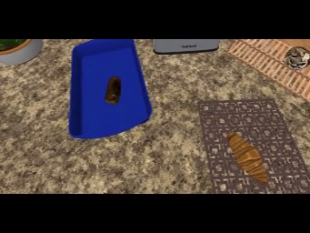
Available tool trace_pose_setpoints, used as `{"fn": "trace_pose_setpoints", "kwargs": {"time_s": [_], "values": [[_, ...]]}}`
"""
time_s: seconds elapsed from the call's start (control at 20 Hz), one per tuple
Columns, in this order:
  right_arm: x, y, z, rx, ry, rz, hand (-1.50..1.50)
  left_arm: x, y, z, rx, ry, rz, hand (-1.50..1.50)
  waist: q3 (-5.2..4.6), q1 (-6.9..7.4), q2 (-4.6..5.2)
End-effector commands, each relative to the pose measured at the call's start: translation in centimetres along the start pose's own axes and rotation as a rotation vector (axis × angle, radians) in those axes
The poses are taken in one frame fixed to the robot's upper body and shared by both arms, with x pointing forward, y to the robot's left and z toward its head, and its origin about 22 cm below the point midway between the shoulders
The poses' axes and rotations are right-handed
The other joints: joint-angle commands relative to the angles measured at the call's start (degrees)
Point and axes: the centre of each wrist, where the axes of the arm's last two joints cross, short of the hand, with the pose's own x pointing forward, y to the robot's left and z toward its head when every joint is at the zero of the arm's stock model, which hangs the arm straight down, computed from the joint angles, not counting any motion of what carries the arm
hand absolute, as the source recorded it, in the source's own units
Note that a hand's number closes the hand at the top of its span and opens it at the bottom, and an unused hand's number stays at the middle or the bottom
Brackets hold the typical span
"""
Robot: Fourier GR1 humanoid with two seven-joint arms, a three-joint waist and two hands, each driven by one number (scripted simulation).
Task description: Pick the cupcake from the placemat and place it in the tiered shelf
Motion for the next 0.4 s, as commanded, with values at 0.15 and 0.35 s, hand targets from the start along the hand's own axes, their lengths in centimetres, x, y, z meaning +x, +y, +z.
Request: {"fn": "trace_pose_setpoints", "kwargs": {"time_s": [0.15,0.35], "values": [[-0.2,-6.0,-2.5,-0.02,0.214,-0.299,-1.5,9.3,-1.7,-0.9,-0.067,-0.587,-0.02,0.0,0.26,-2.96,-0.87],[-0.3,-7.3,-2.7,-0.004,0.213,-0.368,-1.5,8.7,-1.6,-0.6,-0.065,-0.564,-0.012,0.0,0.24,-3.8,-1.41]]}}
